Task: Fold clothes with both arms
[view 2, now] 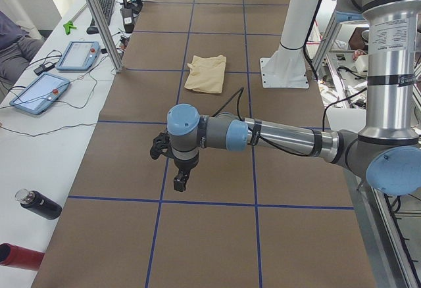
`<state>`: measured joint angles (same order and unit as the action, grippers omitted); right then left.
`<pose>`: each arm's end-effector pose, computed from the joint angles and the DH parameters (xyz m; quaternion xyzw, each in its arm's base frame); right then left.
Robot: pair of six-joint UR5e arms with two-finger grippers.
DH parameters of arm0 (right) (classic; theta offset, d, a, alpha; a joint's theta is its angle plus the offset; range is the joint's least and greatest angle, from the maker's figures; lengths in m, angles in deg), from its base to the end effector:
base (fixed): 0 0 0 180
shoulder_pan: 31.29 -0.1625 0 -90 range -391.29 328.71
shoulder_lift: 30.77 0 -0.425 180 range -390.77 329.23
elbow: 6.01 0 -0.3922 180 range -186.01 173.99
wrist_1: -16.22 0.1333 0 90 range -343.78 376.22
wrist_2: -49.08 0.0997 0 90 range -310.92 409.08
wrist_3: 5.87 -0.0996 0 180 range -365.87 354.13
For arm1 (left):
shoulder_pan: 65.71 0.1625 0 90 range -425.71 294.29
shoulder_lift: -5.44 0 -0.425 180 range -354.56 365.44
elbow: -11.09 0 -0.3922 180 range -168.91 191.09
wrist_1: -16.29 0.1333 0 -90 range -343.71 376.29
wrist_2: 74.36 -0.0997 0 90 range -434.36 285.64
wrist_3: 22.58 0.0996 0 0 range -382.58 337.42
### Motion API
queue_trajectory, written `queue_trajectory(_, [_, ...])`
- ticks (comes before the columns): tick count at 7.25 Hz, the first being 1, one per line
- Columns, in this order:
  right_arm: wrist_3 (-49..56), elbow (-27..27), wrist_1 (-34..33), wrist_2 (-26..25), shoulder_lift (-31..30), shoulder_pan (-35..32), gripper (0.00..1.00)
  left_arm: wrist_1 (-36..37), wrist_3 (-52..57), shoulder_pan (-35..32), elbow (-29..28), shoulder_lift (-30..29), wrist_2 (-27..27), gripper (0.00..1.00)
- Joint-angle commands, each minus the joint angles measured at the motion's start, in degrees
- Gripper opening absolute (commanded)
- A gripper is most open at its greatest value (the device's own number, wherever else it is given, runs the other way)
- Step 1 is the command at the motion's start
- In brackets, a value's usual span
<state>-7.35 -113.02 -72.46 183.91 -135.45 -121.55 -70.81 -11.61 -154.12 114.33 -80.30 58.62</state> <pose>0.0648 -0.3879 0.6218 0.0254 -0.3814 0.0019 0.9241 -0.0525 -0.4643 0.5870 0.0791 0.3606 0.1210 0.9215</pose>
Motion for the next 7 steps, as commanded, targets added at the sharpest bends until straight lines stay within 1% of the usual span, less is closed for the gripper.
queue_trajectory(1, [0.0, 0.1, 0.0, -0.1, 0.0, 0.1, 1.00, 0.0, 0.0, 0.0, 0.0, 0.0, 0.1, 1.00])
queue_trajectory(4, [-2.0, 1.0, 0.0, -0.3, 0.1, 0.6, 1.00, -0.1, 0.0, 0.1, -0.7, -0.3, 0.1, 1.00])
queue_trajectory(5, [-1.9, 1.0, 1.7, -0.3, 0.1, 0.7, 1.00, 0.0, 0.0, 0.0, -0.7, 0.1, 0.0, 1.00])
queue_trajectory(6, [-1.9, 1.1, 1.9, -0.5, 0.6, 0.7, 1.00, 0.0, 0.1, 0.0, 0.5, 0.4, -0.2, 1.00])
queue_trajectory(7, [-2.1, 1.7, 1.9, -0.2, 0.9, 0.8, 1.00, 0.0, 0.0, 0.1, -0.5, 0.3, 0.0, 1.00])
